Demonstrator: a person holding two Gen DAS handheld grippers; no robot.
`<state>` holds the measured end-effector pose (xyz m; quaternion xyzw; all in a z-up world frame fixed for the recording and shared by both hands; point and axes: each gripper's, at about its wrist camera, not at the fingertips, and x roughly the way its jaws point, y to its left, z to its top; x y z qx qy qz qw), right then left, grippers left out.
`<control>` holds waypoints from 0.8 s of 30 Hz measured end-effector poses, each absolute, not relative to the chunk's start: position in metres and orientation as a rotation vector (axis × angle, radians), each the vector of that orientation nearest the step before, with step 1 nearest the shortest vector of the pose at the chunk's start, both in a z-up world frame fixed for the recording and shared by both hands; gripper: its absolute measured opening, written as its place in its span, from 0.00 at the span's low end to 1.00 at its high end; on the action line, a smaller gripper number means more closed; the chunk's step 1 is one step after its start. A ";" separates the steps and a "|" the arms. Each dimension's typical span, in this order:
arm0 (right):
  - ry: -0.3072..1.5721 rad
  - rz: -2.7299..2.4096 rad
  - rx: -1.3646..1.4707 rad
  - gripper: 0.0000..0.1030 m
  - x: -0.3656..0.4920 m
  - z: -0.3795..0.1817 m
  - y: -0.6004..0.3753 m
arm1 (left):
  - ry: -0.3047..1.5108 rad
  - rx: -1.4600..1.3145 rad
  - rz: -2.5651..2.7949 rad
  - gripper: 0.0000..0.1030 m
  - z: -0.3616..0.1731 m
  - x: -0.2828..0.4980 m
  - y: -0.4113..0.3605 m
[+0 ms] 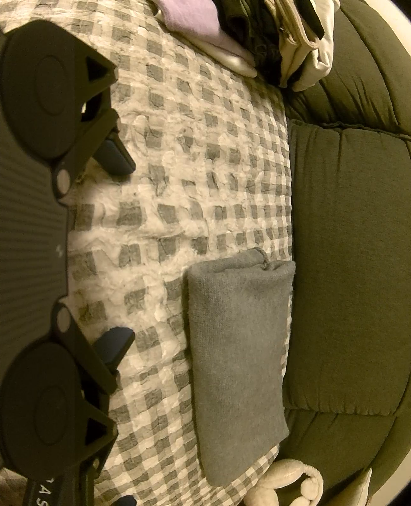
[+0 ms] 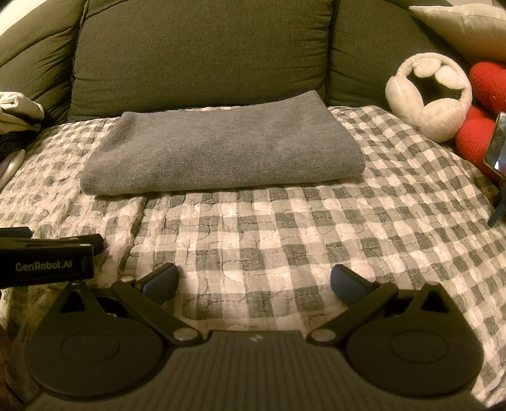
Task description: Fold clothes
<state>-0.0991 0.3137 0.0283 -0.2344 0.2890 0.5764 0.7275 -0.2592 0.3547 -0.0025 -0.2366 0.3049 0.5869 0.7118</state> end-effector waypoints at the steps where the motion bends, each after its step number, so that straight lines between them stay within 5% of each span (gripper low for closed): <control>1: 0.637 1.270 -0.516 1.00 -0.099 0.028 0.314 | 0.676 -0.525 1.302 1.00 -0.003 -0.259 0.355; 24: 0.635 1.268 -0.517 1.00 -0.099 0.028 0.315 | 0.680 -0.525 1.300 1.00 -0.002 -0.261 0.354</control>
